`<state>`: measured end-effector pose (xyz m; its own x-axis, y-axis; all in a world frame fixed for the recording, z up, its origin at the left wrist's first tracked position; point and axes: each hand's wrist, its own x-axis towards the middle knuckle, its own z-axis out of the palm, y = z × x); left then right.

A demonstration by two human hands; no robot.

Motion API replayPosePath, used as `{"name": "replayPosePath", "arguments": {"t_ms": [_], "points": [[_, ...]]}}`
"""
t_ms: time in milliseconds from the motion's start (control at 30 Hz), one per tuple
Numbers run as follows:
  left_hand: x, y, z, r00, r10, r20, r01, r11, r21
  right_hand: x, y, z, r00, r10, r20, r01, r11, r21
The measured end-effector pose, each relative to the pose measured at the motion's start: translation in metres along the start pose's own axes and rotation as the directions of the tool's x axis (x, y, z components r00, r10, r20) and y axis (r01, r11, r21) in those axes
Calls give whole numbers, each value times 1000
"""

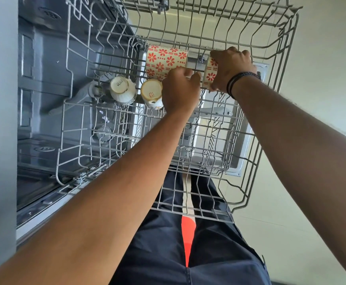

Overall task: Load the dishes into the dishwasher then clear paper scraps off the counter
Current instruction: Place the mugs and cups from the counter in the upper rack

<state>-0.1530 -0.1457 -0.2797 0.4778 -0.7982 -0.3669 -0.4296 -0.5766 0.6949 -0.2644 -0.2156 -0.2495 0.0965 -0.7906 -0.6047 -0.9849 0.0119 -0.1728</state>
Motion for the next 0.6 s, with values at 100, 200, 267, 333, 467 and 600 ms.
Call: {"name": "replayPosePath", "arguments": {"t_ms": [100, 200, 267, 333, 467, 600], "points": [[-1, -2, -1, 1000, 7, 6, -6, 1000, -9, -3, 1, 4, 999, -10, -36, 11, 1000, 22], [-5, -3, -1, 1000, 4, 16, -3, 999, -34, -8, 2, 9, 994, -44, -104, 46, 999, 21], [-7, -5, -2, 1000, 11, 10, -11, 999, -44, -11, 1, 13, 984, -68, -163, 68, 998, -6], [-10, -5, -5, 1000, 27, 8, -26, 999, -34, -14, 0, 16, 971, -93, -219, 93, 996, -9], [-20, -2, -12, 998, 56, 5, -56, 997, -50, -23, -4, 17, 947, -141, -287, 155, 987, 29], [-29, 2, -21, 1000, 10, -13, -11, 999, -45, -43, -12, 9, 949, -179, -260, 208, 974, 89]]}}
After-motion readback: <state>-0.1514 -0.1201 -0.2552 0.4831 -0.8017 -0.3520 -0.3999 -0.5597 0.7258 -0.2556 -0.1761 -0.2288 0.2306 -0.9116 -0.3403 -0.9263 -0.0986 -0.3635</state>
